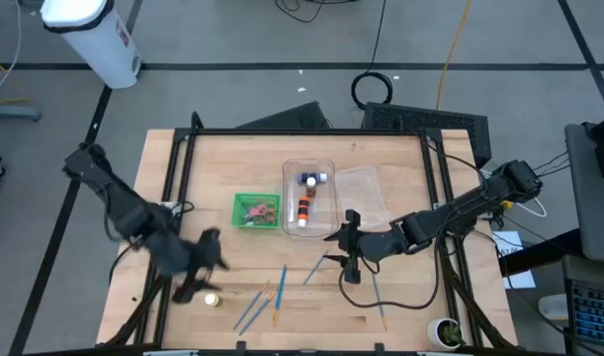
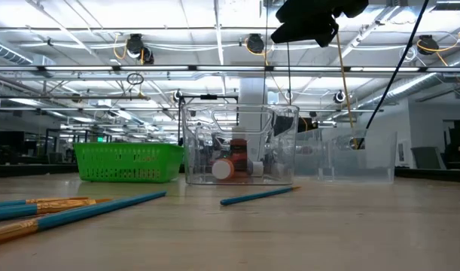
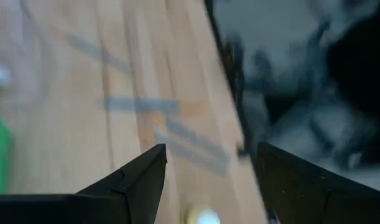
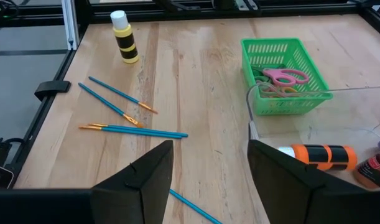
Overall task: Pick & Place Paint Supplies
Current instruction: Put the yellow paint bottle into the transparent bin
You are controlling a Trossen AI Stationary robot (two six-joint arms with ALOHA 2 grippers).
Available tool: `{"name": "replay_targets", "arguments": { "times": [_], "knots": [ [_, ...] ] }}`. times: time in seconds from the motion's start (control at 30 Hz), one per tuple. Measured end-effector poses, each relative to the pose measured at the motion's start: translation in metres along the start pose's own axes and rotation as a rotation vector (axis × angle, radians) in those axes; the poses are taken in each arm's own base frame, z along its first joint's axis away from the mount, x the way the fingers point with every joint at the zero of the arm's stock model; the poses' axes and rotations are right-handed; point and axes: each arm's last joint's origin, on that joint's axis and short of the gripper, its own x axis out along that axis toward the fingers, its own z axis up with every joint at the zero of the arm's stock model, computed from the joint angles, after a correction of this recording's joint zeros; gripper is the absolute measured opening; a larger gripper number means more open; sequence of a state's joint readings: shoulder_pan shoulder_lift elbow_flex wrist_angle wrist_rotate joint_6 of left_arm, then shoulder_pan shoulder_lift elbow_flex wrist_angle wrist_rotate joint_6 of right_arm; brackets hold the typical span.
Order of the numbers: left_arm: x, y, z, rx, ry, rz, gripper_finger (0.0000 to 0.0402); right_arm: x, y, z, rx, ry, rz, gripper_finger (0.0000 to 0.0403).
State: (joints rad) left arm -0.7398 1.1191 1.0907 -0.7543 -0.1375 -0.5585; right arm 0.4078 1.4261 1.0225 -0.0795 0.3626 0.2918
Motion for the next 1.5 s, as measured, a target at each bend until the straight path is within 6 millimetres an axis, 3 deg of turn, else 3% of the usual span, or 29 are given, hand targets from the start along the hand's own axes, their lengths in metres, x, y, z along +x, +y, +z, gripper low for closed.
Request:
{"name": "replay_targets", "arguments": {
  "times": [0.17,0.4,0.67,1.1,1.23,1.43,1.5],
  "knots": [
    [0.026,-0.022,-0.03,-0.014,0.135,0.103,0.0255,0.0,0.0,0.0,0.014,0.0,0.0,0.0199],
    [0.058,-0.028,-0.058,-0.135,0.363,0.264,0.0255,0.0,0.0,0.0,0.016,-0.001,0.0,0.0199],
    [0.079,-0.036,-0.068,-0.154,0.445,0.268,0.0255,0.0,0.0,0.0,0.021,-0.001,-0.001,0.0198],
    [0.095,-0.037,-0.074,-0.153,0.472,0.308,0.0253,0.0,0.0,0.0,0.018,0.0,0.001,0.0196],
    [0.096,-0.037,-0.074,-0.163,0.473,0.315,0.0221,0.0,0.0,0.0,0.018,0.0,0.001,0.0196],
    [0.098,-0.033,-0.07,-0.187,0.467,0.322,0.0118,0.0,0.0,0.0,0.026,0.0,0.001,0.0196],
    [0.098,-0.029,-0.065,-0.208,0.481,0.312,0.0115,0.0,0.0,0.0,0.027,0.0,0.002,0.0196]
  ]
}}
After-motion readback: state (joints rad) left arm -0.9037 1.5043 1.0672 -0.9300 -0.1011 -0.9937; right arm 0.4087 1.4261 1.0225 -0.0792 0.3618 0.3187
